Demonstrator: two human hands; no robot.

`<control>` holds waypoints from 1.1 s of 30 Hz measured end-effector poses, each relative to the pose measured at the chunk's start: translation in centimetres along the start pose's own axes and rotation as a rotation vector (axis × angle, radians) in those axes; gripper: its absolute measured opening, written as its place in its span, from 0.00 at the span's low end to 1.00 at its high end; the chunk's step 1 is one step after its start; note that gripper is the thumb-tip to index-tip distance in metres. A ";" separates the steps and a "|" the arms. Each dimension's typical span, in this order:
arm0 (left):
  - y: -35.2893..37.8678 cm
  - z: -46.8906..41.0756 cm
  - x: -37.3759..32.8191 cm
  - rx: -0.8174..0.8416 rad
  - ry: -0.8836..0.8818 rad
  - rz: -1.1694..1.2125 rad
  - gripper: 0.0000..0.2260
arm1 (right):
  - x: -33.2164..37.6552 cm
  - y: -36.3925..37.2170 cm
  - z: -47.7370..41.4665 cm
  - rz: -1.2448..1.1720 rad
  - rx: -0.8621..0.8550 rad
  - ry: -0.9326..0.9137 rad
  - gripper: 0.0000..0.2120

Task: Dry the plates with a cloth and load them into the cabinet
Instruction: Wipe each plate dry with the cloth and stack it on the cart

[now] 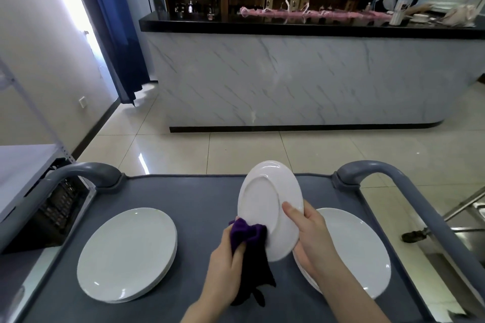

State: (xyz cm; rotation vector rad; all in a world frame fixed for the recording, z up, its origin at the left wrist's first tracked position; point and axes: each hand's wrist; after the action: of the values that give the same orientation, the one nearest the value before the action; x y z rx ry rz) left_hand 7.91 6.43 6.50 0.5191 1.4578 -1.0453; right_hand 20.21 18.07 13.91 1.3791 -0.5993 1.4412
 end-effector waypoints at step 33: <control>-19.0 0.7 4.8 -0.481 -0.260 0.680 0.17 | -7.9 11.3 -3.3 0.883 0.280 -0.104 0.29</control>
State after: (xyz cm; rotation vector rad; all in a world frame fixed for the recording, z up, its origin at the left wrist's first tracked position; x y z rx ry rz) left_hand -8.10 -4.79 7.71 0.4561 1.1186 -0.1999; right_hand 7.48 14.28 8.96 1.4810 -1.2060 2.2174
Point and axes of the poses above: each hand's wrist, its own z-axis away from the middle knuckle, its own y-axis out of the palm, x = y × z, and after that the axes turned 1 degree about -x, right-handed
